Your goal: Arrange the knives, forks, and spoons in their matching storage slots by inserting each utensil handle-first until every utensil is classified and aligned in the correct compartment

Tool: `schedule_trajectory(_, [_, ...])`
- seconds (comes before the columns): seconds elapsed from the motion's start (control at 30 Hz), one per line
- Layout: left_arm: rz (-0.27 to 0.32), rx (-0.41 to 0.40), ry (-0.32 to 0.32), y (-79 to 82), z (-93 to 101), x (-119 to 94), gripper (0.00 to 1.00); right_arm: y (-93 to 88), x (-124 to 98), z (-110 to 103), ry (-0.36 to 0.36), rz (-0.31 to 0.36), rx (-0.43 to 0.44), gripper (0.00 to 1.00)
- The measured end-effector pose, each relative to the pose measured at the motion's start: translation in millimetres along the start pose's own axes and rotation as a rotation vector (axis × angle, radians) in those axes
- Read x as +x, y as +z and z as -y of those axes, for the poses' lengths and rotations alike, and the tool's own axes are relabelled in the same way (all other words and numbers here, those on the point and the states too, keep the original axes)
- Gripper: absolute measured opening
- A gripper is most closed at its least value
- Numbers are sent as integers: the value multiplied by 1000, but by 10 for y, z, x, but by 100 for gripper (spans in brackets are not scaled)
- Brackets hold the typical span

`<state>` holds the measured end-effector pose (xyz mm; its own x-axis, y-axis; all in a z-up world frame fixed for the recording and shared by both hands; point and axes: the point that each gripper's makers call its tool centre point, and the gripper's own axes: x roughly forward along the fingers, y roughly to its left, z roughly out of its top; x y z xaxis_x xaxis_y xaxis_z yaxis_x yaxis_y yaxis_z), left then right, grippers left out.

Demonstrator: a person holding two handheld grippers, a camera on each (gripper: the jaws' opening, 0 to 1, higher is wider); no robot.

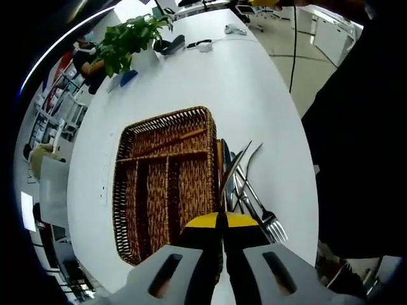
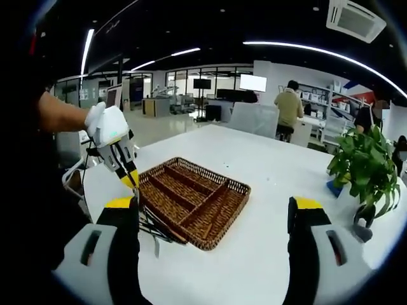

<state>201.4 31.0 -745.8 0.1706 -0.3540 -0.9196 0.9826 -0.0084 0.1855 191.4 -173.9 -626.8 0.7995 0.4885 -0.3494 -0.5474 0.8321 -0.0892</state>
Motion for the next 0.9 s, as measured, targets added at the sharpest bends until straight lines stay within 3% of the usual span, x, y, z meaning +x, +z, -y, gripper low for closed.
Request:
schedule_trajectory(0.5, [-11,-22,43,9,-325,-76,0,-36,-54,-8,-16,0,37,100])
schedule_trajectory(0.9, [-19,-17,50,-40,-528,-32,0,-214,-3,-202,65,-85,71,100])
